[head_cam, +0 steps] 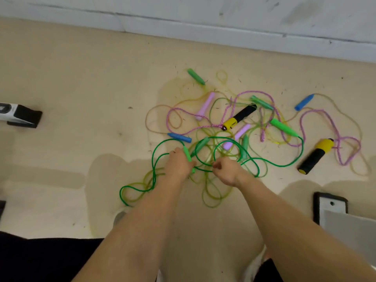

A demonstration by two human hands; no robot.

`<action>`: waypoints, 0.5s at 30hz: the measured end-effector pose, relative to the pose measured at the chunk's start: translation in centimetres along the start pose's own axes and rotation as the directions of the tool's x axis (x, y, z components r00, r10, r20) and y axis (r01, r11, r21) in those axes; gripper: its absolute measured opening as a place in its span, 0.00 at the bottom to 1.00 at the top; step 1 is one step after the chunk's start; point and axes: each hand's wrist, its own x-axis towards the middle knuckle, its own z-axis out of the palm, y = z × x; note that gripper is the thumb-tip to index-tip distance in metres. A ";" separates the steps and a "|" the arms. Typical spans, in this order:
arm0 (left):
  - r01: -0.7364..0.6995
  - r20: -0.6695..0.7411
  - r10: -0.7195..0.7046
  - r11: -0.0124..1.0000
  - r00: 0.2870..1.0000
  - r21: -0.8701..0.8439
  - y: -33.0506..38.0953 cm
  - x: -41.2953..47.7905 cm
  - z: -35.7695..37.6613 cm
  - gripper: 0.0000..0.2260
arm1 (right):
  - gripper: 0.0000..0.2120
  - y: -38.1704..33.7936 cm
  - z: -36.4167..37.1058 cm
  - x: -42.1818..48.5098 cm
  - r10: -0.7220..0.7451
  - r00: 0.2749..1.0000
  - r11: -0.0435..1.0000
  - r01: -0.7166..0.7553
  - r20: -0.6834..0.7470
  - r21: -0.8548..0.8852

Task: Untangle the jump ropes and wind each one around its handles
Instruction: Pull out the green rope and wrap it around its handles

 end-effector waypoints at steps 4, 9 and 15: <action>0.053 0.026 -0.053 0.998 0.998 0.020 0.2 0.8 -0.2 0.22 | 0.12 0.5 0.1 0.9 0.000 1.000 0.998 0.001 -0.001 0.063; 0.068 0.171 -0.052 0.993 0.984 -0.091 1.4 -0.2 -2.7 0.09 | 0.11 0.0 -2.3 -0.1 0.006 0.999 0.987 0.000 -0.039 0.163; -0.104 0.282 0.171 0.966 0.944 -0.237 5.3 -4.4 -8.7 0.07 | 0.26 -2.9 -7.2 -4.5 -0.131 0.976 0.966 0.166 -0.175 0.198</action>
